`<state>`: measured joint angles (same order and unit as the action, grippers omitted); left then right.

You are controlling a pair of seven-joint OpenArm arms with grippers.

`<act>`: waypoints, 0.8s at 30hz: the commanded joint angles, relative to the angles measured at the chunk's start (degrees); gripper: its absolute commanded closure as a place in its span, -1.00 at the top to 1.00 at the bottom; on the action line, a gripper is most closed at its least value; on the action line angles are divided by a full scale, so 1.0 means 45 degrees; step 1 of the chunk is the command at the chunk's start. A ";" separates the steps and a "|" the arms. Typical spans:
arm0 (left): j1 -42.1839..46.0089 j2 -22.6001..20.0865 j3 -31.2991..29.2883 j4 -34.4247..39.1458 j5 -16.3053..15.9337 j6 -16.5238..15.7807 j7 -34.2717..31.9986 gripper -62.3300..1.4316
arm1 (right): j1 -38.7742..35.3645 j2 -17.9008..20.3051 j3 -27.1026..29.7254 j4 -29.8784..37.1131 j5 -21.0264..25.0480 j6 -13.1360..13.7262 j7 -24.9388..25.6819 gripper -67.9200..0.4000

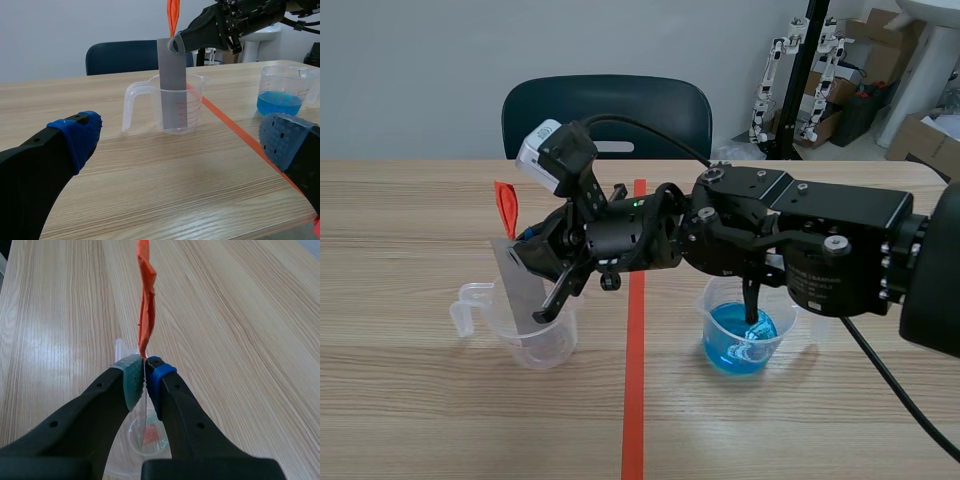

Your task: Do the redox reaction experiment. lift the metal plate out of the left beaker

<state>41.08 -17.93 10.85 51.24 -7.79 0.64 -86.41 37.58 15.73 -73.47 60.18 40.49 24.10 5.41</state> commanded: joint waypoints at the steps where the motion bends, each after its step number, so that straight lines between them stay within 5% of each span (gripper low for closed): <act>1: 0.0097 0.0024 0.0000 0.0223 -0.0029 0.0019 -0.0582 1.00 | 0.0316 0.0015 0.0107 0.0204 -0.0015 0.0005 -0.0024 -0.97; 7: 0.0097 0.0024 0.0000 0.0223 -0.0029 0.0019 -0.0582 1.00 | 0.0325 0.0248 0.0146 0.0563 -0.0010 0.0729 0.0219 -0.97; 16: 0.0097 0.0024 0.0005 0.0223 -0.0029 0.0019 -0.0582 1.00 | 0.0325 0.0597 0.0617 0.1836 -0.0044 0.1059 0.0243 -0.97; 24: 0.0097 0.0024 0.0005 0.0223 -0.0029 0.0019 -0.0582 1.00 | 0.0325 0.0913 0.1792 0.3750 0.0155 0.1282 -0.1345 -0.97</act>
<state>41.08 -17.93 10.85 51.24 -7.77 0.64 -86.41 37.43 19.18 -66.57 75.72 40.16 29.82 -1.04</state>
